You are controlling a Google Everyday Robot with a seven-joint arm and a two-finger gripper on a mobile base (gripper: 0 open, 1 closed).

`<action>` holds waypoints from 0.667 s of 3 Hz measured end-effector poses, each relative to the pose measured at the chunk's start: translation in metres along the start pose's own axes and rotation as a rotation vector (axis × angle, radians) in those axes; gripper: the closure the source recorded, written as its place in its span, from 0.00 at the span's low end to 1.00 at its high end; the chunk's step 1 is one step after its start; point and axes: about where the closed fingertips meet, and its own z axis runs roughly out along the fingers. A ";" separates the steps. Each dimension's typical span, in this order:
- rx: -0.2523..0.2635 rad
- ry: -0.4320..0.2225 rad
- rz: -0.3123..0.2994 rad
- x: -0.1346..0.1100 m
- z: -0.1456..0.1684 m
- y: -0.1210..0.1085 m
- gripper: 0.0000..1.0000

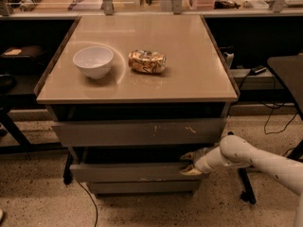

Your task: Open middle drawer

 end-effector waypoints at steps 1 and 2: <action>0.005 0.003 0.013 0.009 -0.007 0.020 0.87; 0.005 0.003 0.013 0.004 -0.007 0.023 0.86</action>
Offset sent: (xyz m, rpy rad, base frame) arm -0.0207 -0.0098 -0.0045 0.0003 0.0043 -0.0131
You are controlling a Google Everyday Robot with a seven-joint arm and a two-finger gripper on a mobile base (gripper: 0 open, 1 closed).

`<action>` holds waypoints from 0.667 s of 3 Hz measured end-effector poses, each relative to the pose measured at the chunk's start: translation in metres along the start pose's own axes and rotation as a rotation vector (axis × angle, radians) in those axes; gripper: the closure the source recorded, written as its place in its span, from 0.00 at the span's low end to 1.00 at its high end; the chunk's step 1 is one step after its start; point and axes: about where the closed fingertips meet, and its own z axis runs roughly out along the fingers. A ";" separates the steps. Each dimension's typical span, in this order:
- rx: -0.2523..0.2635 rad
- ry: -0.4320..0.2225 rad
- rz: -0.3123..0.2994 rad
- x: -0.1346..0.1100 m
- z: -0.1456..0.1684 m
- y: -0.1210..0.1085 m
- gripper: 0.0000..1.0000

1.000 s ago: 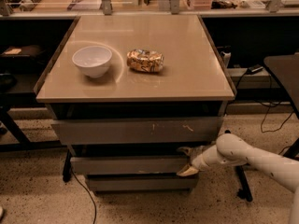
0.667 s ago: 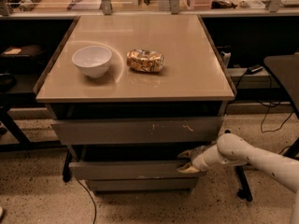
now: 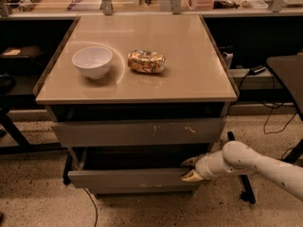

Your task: Open middle drawer

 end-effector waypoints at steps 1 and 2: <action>0.000 0.000 0.000 0.000 0.000 0.000 0.63; 0.000 0.000 0.000 0.000 0.000 0.000 0.40</action>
Offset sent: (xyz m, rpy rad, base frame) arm 0.0000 0.0001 0.0000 0.0000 0.0000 0.0000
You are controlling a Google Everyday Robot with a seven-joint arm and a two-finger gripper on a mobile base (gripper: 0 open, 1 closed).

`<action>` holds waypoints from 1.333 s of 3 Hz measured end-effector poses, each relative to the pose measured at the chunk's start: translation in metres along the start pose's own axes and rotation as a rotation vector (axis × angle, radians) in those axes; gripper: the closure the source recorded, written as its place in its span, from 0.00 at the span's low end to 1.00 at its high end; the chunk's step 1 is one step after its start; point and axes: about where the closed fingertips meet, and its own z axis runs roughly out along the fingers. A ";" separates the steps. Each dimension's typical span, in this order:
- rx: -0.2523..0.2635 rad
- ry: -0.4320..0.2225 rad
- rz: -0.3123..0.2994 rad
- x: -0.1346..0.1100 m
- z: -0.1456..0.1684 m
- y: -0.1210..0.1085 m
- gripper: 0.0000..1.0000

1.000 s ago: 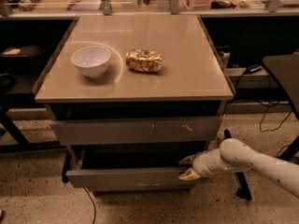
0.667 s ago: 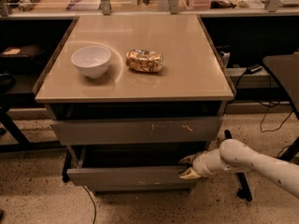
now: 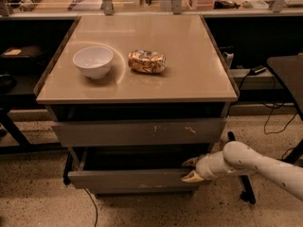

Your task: Open middle drawer

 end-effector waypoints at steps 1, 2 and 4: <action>-0.040 -0.048 -0.003 0.002 -0.005 0.020 0.15; -0.080 -0.087 -0.012 0.005 -0.014 0.048 0.19; -0.092 -0.102 -0.011 0.009 -0.022 0.064 0.65</action>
Offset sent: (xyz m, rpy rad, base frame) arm -0.1662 -0.0805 -0.0082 0.1706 0.1011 0.1444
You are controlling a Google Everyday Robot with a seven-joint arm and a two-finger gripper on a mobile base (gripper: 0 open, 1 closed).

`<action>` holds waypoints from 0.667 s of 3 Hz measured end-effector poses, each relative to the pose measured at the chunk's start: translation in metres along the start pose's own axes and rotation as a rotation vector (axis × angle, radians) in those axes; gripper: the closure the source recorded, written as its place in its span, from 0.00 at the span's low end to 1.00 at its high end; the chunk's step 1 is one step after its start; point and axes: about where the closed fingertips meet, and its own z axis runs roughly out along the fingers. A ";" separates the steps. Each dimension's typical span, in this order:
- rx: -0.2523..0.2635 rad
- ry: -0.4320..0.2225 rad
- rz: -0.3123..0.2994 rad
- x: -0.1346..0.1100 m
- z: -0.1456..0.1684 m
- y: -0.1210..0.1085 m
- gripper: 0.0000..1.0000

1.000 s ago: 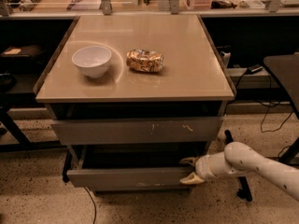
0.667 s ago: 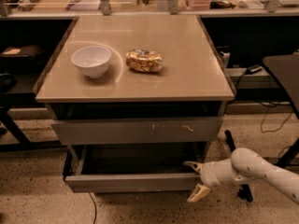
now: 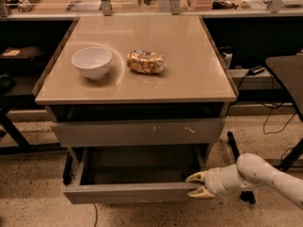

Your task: Open middle drawer

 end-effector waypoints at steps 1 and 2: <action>-0.040 -0.026 -0.046 -0.010 -0.013 0.034 0.90; -0.040 -0.026 -0.046 -0.011 -0.014 0.034 1.00</action>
Offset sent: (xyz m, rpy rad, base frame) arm -0.2555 -0.0980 0.0087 0.0384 0.0117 0.0479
